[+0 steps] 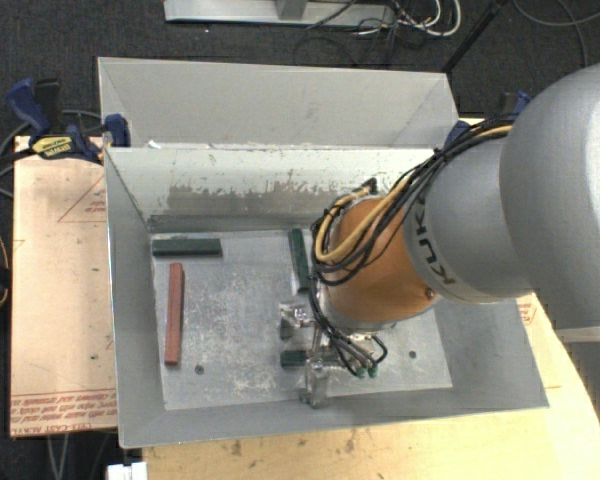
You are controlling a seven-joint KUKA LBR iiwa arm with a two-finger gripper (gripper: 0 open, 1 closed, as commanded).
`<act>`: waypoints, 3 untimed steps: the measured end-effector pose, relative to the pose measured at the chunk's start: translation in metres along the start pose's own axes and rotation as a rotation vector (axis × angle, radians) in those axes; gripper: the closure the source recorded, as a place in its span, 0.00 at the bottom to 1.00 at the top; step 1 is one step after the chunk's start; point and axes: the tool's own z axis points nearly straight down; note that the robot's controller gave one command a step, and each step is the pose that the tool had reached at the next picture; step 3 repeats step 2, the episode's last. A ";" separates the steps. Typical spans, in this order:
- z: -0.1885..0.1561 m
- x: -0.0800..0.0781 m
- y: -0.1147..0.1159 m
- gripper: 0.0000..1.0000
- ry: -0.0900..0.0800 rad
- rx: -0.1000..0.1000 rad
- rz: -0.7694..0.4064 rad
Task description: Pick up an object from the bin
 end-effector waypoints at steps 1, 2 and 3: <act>-0.003 0.001 -0.003 1.00 0.004 0.002 0.006; -0.190 -0.001 -0.020 1.00 -0.006 0.003 0.004; -0.190 -0.001 -0.020 1.00 -0.006 0.003 0.004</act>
Offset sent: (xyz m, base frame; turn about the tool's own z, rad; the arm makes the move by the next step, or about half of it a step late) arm 0.0000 0.0000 0.0000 0.0000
